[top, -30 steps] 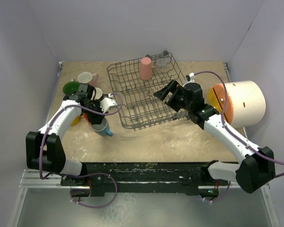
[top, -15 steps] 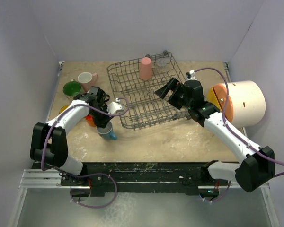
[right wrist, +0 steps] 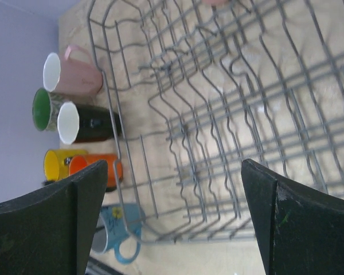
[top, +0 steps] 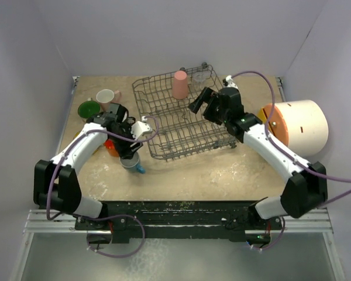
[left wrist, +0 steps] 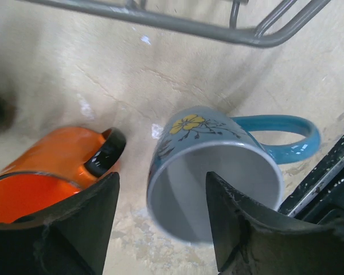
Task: Unload the cups from the dish rack
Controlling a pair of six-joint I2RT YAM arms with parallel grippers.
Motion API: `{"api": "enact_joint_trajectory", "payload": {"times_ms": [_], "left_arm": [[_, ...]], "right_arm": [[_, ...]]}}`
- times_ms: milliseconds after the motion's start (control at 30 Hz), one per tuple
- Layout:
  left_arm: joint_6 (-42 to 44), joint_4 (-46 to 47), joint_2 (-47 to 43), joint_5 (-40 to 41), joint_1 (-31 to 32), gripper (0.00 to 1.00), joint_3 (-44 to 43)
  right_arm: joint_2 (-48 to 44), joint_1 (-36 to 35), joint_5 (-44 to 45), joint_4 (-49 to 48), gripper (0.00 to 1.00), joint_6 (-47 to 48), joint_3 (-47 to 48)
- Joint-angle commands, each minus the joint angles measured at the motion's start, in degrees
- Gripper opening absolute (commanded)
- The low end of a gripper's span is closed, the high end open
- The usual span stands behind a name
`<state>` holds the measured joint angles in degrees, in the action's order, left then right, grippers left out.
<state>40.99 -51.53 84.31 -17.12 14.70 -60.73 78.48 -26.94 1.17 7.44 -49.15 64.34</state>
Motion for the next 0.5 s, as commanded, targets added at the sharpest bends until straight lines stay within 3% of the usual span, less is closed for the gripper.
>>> {"api": "enact_joint_trajectory", "payload": {"times_ms": [0,67,133,300,467], "left_arm": [[-1.4,-5.8,-5.4,-2.8,0.2,0.69,-8.8],[-2.0,-8.7,-6.7,-3.0,0.2,0.8,-12.7],[-3.3,-10.7,-8.1,-3.4,0.1,1.0,-16.2],[-5.5,-14.2,-9.4,-5.8,0.1,0.99,-21.0],[-5.8,-14.9,-9.6,-4.5,0.1,0.99,-20.3]], "right_arm": [[7.3,0.2,7.2,-0.8,1.0,8.2,10.8],[12.8,0.2,10.8,-0.2,1.0,12.1,16.7],[20.5,0.2,15.1,-0.7,1.0,17.3,23.8],[36.8,0.1,21.3,1.2,1.0,25.6,43.4],[48.6,0.2,21.9,0.6,1.0,32.1,56.5]]}}
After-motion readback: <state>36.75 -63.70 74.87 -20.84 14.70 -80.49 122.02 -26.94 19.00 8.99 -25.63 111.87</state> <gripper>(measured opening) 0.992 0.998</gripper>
